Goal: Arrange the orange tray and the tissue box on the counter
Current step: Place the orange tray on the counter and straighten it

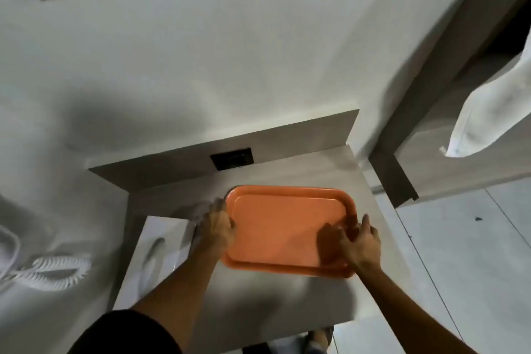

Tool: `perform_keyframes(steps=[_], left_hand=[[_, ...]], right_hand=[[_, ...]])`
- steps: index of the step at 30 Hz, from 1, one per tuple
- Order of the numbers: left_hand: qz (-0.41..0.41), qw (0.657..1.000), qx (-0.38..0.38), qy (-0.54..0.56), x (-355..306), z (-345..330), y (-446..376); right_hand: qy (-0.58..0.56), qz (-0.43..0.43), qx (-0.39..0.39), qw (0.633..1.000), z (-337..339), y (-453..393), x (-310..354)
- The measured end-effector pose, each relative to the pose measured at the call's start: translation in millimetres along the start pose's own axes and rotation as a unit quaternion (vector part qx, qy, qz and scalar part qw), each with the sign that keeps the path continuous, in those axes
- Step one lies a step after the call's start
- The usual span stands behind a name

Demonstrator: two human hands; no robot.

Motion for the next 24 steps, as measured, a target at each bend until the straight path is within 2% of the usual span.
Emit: perform_keyframes(steps=[3, 6, 8, 11, 15, 18, 24], left_hand=[[0.066, 0.997, 0.01, 0.042, 19.9, -16.8, 0.2], [0.111, 0.984, -0.007, 0.136, 32.5, -25.0, 5.3], [0.132, 0.969, -0.035, 0.207, 39.7, -27.4, 8.6], [0.183, 0.953, -0.019, 0.241, 67.5, -45.8, 12.7], [0.194, 0.933, -0.096, 0.287, 93.3, -44.1, 23.8], [0.16, 0.937, -0.158, 0.267, 100.6, -41.6, 26.5], [0.149, 0.932, -0.168, 0.285, 105.1, -44.6, 27.0]], right_hand=[[-0.01, -0.031, -0.028, 0.999, -3.7, 1.3, -17.6], [-0.019, -0.038, -0.04, 0.998, -4.8, -6.0, -19.1], [-0.014, -0.033, -0.043, 0.998, -2.1, -13.4, -9.9], [-0.01, -0.004, -0.041, 0.999, -2.1, -26.2, 13.4], [-0.007, 0.034, -0.034, 0.999, -5.0, -40.0, 51.2], [-0.012, 0.061, -0.022, 0.998, -13.5, -46.6, 71.6], [-0.002, 0.079, -0.009, 0.997, -19.8, -54.1, 70.0]])
Point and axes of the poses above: each hand's wrist, its own y-axis away from the middle knuckle, its own z-axis out of the back of the hand, x = y × z, the point moved 10 cm from there along -y, towards the middle knuckle, and after that the axes turned 6 degrees about -x, right-handed, at the moved point
